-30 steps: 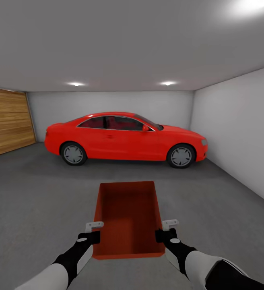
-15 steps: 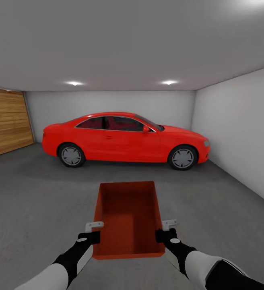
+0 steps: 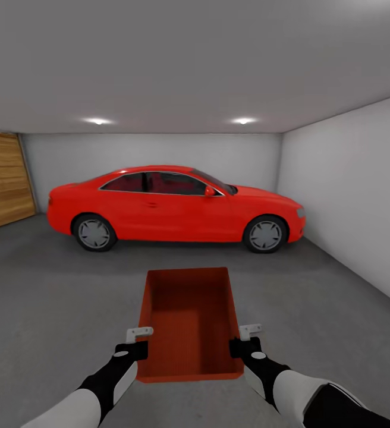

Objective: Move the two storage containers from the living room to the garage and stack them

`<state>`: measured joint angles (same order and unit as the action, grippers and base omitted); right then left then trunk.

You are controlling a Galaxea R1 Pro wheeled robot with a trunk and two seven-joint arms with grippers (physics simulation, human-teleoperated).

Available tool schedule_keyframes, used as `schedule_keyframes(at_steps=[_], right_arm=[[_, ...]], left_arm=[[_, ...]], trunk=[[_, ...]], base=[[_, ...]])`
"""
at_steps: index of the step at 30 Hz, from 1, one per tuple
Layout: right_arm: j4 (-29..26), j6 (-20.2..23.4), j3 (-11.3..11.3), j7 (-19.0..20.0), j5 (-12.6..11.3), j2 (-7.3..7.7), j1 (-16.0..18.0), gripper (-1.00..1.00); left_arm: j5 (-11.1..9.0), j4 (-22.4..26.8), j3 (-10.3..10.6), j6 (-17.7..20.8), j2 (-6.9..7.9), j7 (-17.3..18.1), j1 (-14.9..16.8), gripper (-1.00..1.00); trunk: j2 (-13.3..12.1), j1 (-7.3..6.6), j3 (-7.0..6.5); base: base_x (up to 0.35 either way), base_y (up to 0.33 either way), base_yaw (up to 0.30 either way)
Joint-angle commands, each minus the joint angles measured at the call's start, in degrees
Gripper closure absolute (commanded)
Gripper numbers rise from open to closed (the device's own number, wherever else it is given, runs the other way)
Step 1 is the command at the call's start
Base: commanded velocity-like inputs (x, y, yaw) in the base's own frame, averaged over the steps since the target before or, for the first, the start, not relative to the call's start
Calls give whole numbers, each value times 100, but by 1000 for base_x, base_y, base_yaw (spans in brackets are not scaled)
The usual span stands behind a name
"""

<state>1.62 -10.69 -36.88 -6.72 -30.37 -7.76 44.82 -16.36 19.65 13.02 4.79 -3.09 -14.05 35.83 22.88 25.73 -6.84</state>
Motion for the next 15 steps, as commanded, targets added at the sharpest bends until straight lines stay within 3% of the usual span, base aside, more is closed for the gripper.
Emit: schedule_keyframes(at_steps=[1, 15], right_arm=[[14, -12, 207, 312, 5, -3, 0, 100], [14, -10, 207, 313, 8, -5, 0, 100]], left_arm=[[89, 30, -221, -127, 28, -352, 3, 100], [89, 30, -221, -127, 28, -352, 3, 100]], trunk=[[4, 5, 2], [4, 5, 2]], base=[[321, 0, -235], [321, 0, -245]])
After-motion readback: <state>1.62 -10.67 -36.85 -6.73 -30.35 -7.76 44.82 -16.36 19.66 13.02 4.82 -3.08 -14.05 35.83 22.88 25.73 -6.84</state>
